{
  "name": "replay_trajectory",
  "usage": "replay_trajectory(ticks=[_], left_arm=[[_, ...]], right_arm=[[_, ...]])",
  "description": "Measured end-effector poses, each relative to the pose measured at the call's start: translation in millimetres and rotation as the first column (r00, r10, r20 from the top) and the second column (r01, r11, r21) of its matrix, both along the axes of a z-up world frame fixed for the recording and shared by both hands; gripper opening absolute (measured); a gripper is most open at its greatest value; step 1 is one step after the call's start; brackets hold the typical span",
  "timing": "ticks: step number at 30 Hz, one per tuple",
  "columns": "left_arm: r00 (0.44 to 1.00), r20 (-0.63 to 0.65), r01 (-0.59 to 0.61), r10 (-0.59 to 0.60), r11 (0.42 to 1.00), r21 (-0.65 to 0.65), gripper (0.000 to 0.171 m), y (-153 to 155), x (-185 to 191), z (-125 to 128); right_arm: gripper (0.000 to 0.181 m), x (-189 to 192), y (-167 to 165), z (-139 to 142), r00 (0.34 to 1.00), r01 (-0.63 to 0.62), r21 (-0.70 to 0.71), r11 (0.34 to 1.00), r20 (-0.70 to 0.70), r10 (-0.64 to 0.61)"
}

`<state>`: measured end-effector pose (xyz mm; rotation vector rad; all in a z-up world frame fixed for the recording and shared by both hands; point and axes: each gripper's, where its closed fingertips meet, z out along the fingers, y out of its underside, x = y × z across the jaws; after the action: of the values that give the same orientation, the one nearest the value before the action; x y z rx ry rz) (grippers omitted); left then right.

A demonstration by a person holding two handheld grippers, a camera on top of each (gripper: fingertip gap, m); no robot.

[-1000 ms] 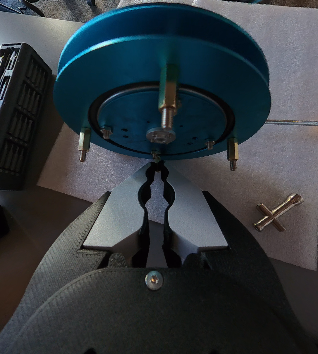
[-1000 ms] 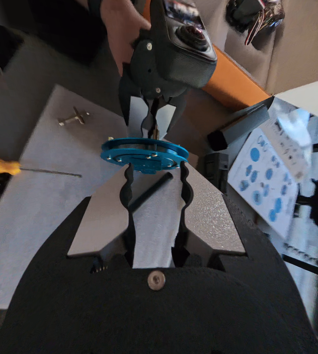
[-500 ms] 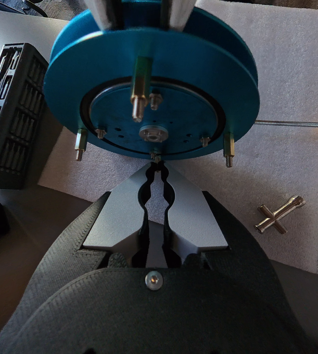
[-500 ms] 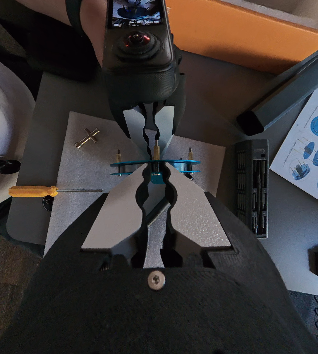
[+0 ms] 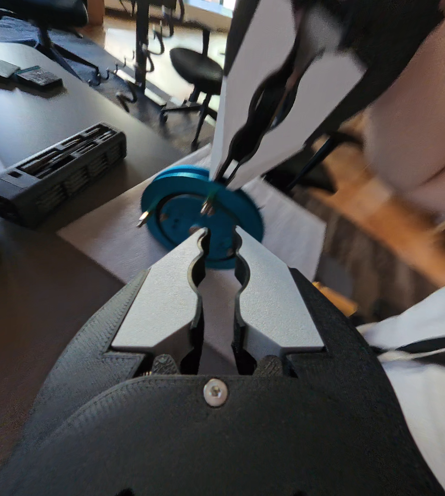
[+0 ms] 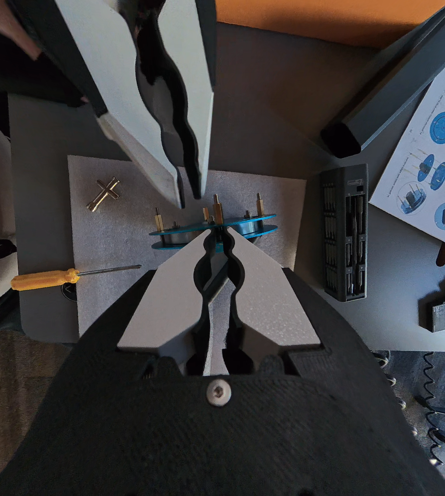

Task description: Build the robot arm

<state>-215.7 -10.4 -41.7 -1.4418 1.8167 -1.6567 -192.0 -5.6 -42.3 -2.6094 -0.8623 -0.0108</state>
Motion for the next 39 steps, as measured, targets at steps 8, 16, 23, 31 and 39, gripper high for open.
replay_trajectory(ticks=[8,16,23,31,39], left_arm=[[0.984,-0.032,-0.173,0.174,0.984,0.031,0.028,-21,18,-3],[0.965,-0.036,-0.221,0.261,0.878,0.425,0.049,-26,23,-21],[0.968,-0.067,-0.200,0.241,0.908,0.368,0.031,-31,24,-24],[0.968,-0.091,-0.195,0.236,0.926,0.322,0.029,-31,25,-24],[0.959,-0.099,-0.227,0.264,0.932,0.284,0.024,-17,24,-20]], right_arm=[[0.003,7,4,0,0.997,0.069,-0.003,0.998,-0.028,-0.069],[0.002,18,6,0,0.974,0.218,-0.005,0.976,-0.067,-0.218],[0.025,39,-23,22,0.938,0.289,0.105,0.952,-0.230,-0.260],[0.027,66,-110,-76,0.954,0.206,-0.127,0.970,-0.196,-0.228],[0.016,52,-125,-104,0.742,0.459,-0.373,0.807,-0.339,-0.579]])
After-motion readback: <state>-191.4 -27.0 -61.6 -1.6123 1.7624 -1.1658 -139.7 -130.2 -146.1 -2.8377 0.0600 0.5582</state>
